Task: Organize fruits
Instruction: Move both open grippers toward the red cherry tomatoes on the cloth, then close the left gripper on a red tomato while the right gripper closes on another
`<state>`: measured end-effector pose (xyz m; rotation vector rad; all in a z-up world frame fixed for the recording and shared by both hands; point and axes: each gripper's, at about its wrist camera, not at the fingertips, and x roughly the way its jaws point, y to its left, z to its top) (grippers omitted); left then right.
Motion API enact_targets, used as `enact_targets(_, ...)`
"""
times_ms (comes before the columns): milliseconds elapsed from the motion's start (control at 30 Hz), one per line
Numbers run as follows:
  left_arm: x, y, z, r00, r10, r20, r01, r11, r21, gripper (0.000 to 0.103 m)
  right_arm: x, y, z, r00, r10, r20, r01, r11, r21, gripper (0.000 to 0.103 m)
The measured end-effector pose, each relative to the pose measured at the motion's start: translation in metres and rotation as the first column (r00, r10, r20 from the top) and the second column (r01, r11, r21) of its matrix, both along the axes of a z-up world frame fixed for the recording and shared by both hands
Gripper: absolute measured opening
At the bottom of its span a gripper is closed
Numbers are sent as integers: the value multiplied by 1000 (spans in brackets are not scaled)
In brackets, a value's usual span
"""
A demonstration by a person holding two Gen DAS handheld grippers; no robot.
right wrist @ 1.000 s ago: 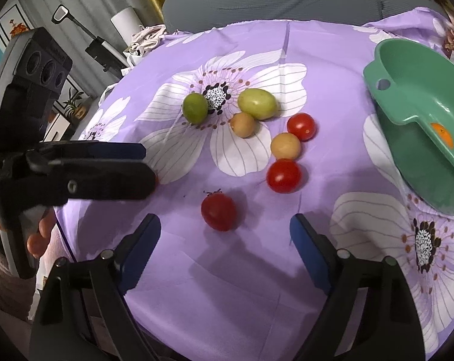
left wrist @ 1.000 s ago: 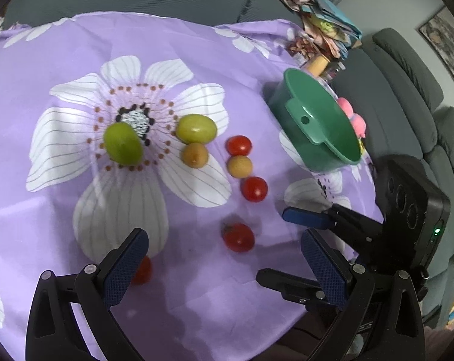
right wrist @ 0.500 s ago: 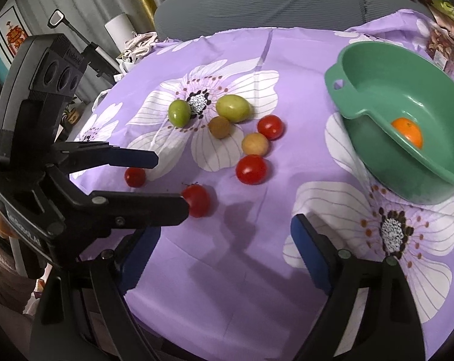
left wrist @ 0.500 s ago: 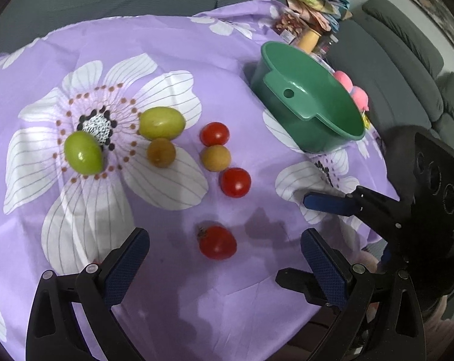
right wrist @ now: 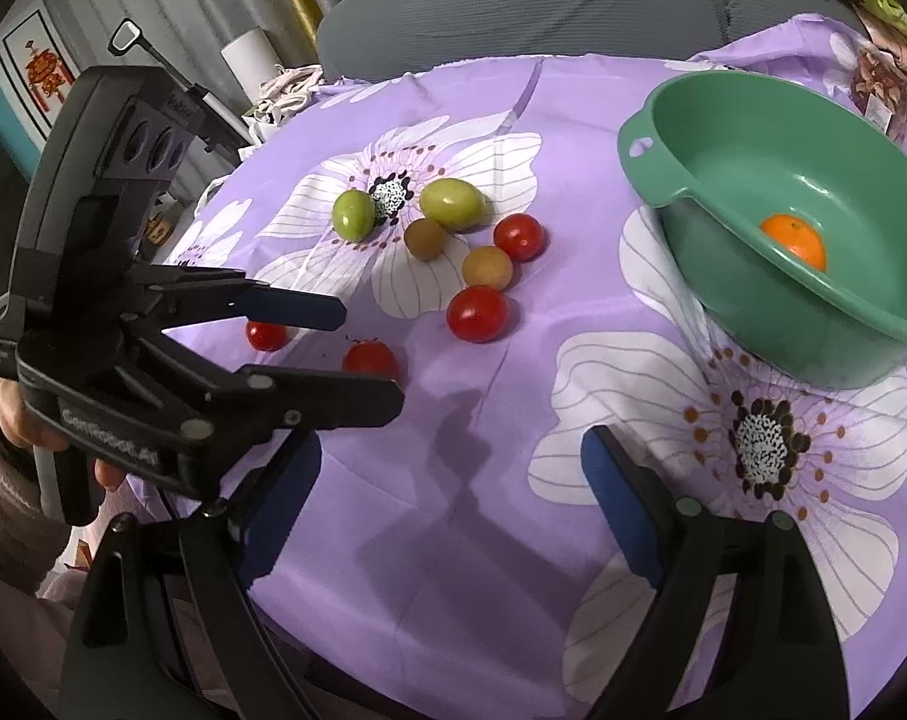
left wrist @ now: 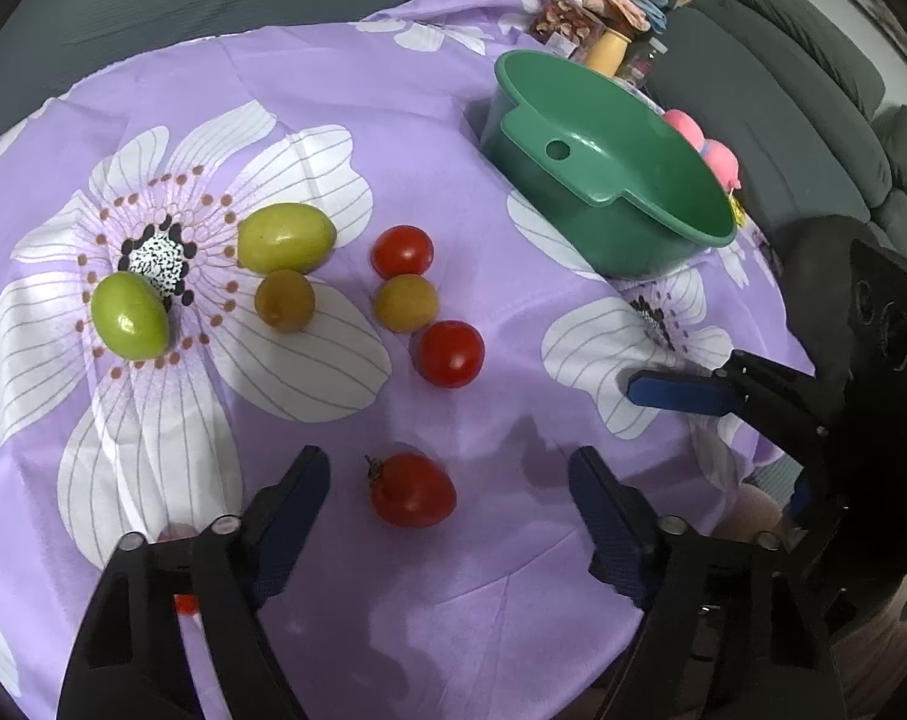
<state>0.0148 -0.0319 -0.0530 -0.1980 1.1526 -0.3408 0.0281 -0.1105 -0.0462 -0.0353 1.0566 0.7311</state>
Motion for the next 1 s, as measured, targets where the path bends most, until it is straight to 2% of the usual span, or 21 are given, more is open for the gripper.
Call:
enact_targets(200, 2, -6, -5, 1000, -8, -3, 9, 999, 34, 74, -2, -1, 0, 1000, 26, 15, -26, 1000, -15, 88)
enact_targets(233, 2, -6, -5, 1000, -7, -3, 7, 999, 43, 69, -2, 0, 0, 999, 32, 19, -31, 999, -20, 88)
enact_targets(267, 2, -6, -6, 1000, -5, -3, 6, 999, 50, 59, -2, 1, 0, 999, 37, 22, -36, 999, -25, 88)
enact_targets(300, 3, -5, -7, 1000, -5, -5, 5, 999, 53, 55, -1, 2, -1, 999, 41, 25, -41, 999, -29, 88)
enact_targets(433, 3, -4, -12, 1000, -9, -15, 10, 998, 63, 51, 2, 5, -2, 998, 48, 34, -46, 998, -47, 88)
enact_targets(567, 2, 0, -17, 1000, 2, -23, 0, 997, 73, 34, 5, 11, -3, 998, 60, 35, -58, 997, -55, 88)
enact_targets(767, 2, 16, -16, 999, 45, -20, -43, 997, 59, 31, 15, 22, -8, 998, 53, 26, -51, 997, -58, 86)
enact_targets(1000, -5, 35, -6, 997, 81, 2, -81, 996, 32, 30, 39, 34, -12, 1000, 4, 22, -3, 1000, -28, 73)
